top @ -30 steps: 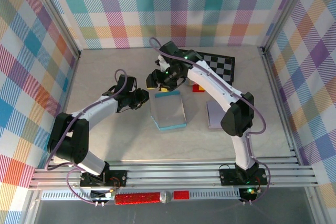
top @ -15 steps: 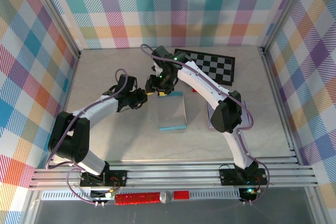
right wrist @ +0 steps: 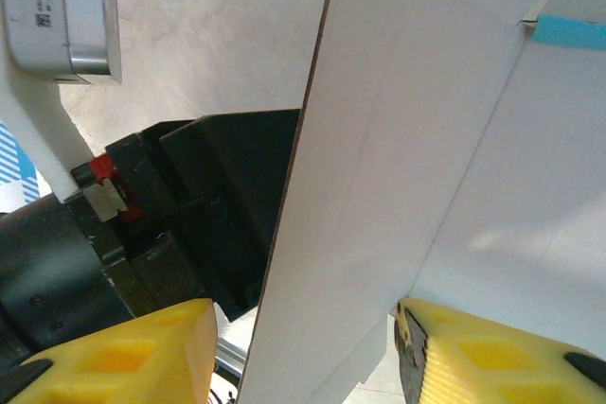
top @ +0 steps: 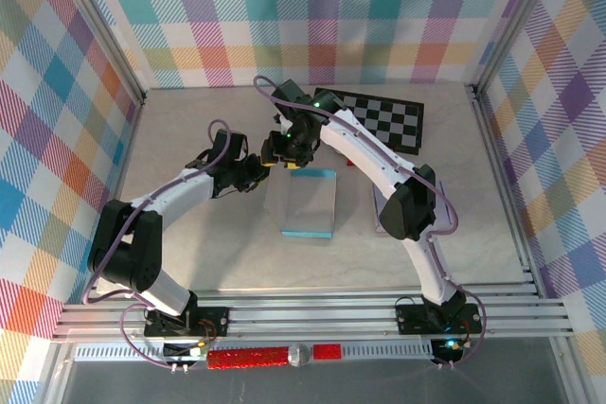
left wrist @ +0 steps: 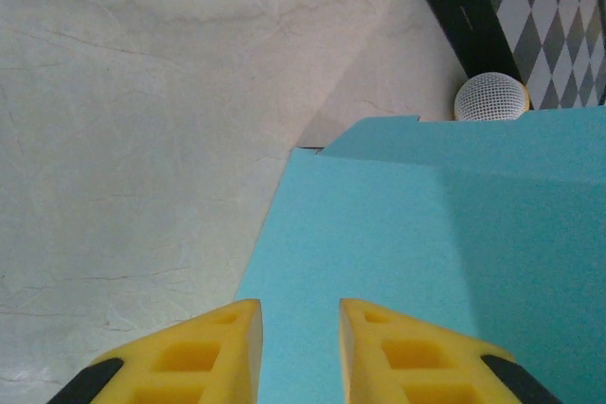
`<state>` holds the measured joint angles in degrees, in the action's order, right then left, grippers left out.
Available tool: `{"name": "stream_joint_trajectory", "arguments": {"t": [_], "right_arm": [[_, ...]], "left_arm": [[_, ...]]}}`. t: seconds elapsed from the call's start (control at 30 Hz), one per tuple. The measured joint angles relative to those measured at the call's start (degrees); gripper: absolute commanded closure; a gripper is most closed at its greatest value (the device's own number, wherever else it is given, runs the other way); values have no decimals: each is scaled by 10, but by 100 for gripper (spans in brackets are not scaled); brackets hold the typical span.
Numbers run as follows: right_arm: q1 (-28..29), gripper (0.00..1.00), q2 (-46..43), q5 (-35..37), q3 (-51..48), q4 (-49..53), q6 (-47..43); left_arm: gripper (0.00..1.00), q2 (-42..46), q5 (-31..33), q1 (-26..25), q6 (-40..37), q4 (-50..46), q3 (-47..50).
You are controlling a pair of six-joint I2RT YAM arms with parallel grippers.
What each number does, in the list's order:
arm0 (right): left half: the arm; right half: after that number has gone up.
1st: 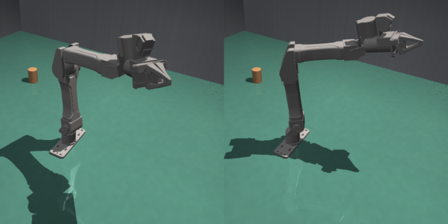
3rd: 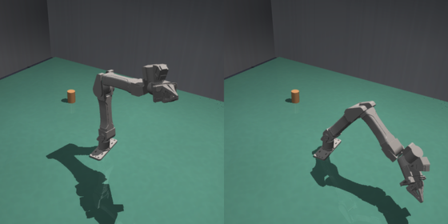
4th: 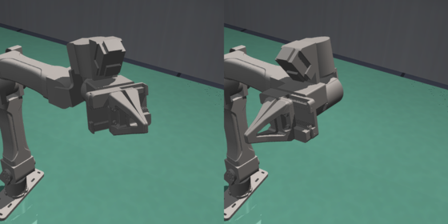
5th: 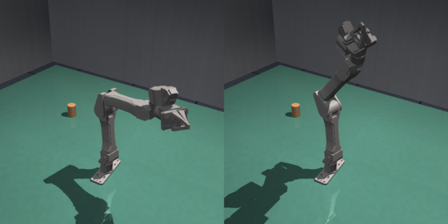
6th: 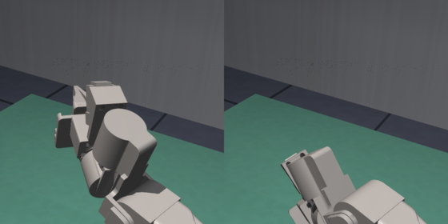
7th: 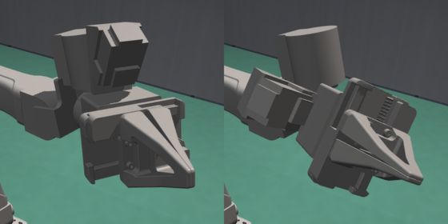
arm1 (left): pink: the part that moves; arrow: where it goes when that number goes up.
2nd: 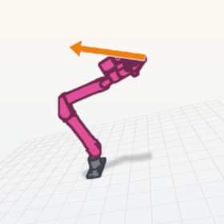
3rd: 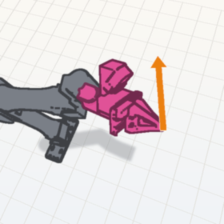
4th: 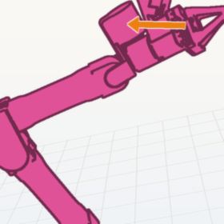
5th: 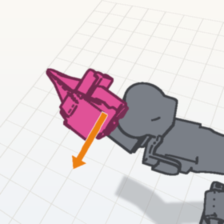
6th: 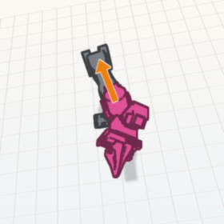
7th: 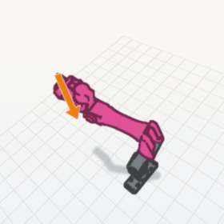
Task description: Fold the paper box
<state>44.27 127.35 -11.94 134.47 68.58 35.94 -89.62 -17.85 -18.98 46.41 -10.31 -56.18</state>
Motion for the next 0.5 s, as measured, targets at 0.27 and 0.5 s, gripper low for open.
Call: {"name": "stream_joint_trajectory", "arguments": {"t": [0.27, 0.5], "right_arm": [[-4, 59, 7, 4, 0, 8, 37], [-15, 83, 15, 7, 2, 12, 87]], "left_arm": [[74, 0, -5, -1, -7, 0, -2], [71, 0, 12, -7, -35, -33, -22]]}}
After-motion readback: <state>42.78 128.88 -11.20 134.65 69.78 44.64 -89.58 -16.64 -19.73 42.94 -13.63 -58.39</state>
